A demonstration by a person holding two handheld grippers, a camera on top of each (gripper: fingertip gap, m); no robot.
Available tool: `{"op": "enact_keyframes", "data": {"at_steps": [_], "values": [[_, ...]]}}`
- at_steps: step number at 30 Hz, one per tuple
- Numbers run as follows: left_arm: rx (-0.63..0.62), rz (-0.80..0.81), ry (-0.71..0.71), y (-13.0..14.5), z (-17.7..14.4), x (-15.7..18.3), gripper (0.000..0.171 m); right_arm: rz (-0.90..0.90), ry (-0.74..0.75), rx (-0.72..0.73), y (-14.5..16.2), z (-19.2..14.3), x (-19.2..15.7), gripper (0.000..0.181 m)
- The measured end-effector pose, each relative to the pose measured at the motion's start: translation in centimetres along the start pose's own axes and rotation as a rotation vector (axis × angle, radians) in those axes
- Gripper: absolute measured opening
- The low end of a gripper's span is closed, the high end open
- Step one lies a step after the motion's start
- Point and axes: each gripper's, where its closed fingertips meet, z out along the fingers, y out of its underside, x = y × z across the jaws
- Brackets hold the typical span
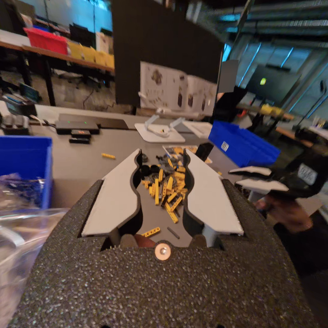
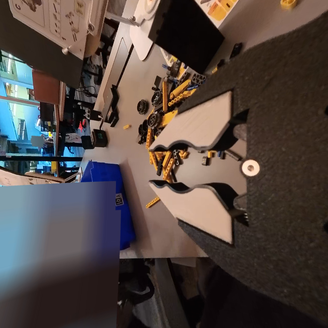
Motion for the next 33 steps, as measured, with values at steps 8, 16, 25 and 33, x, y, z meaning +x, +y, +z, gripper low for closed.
{"op": "enact_keyframes", "data": {"at_steps": [8,16,25,33], "values": [[-0.229,0.425,-0.377,-4.4,-8.5,-6.4,0.046,0.058,-0.058,0.097,-0.6,1.2,0.1,0.029],[-0.599,0.334,-0.296,5.0,-7.5,-13.6,0.044,0.095,-0.100,0.114,-0.9,1.2,-0.7,0.029],[-0.623,0.263,-0.372,4.3,-2.7,-20.2,0.007,0.011,-0.053,0.125,-2.0,-0.6,-1.8,0.029],[-0.819,0.093,-0.256,11.1,-1.9,-19.6,0.009,0.049,-0.043,0.139,-1.9,-1.8,-1.6,0.030]]}}
